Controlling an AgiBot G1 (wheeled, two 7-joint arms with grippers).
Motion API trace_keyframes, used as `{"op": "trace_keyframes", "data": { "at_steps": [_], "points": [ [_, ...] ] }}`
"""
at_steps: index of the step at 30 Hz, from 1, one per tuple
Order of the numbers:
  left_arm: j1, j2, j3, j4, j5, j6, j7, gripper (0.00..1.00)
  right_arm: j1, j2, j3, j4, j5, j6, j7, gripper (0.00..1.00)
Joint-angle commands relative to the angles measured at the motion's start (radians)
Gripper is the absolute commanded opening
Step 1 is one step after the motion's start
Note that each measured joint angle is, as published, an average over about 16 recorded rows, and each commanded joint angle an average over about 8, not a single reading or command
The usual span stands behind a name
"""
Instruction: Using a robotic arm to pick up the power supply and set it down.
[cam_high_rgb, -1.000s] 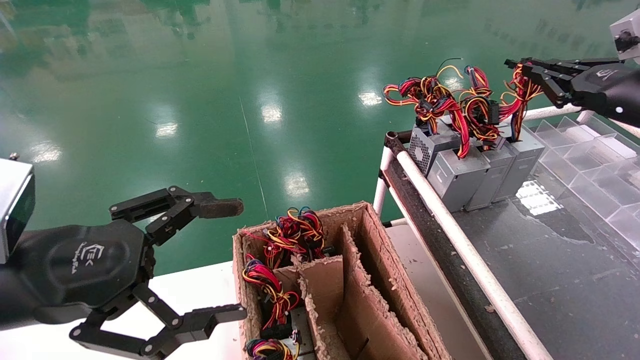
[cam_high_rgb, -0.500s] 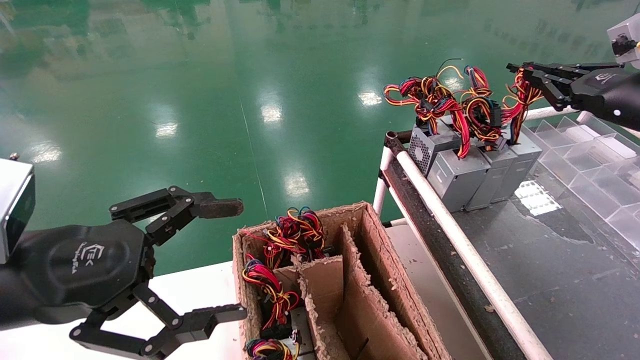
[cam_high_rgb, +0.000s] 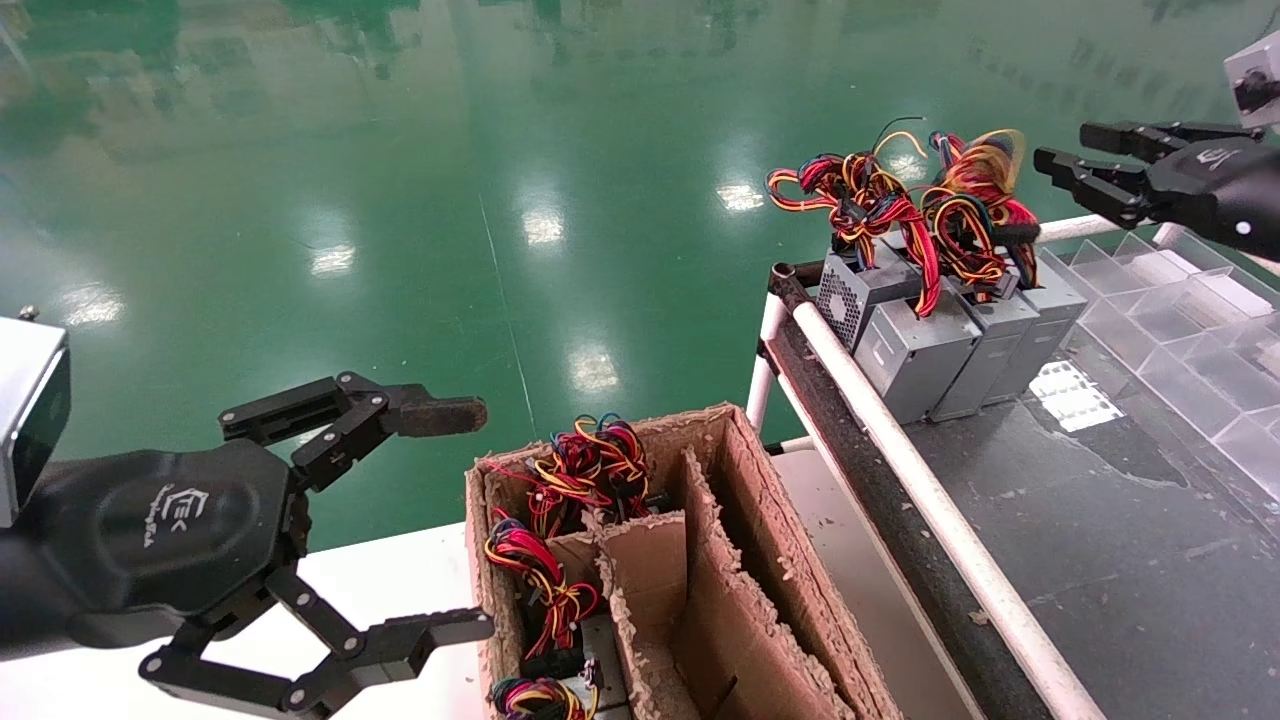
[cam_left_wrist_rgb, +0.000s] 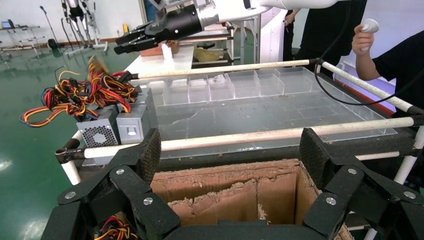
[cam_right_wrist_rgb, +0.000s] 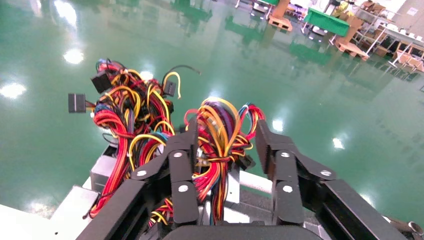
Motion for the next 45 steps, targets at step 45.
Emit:
{"op": "trace_keyframes", "data": {
  "at_steps": [45],
  "points": [
    [0.0,0.0,0.0,0.0,0.0,0.0,0.0,1.0,-0.443,0.165,0.062,0.747,0.324,-0.275,0.307,1.0]
  ]
}}
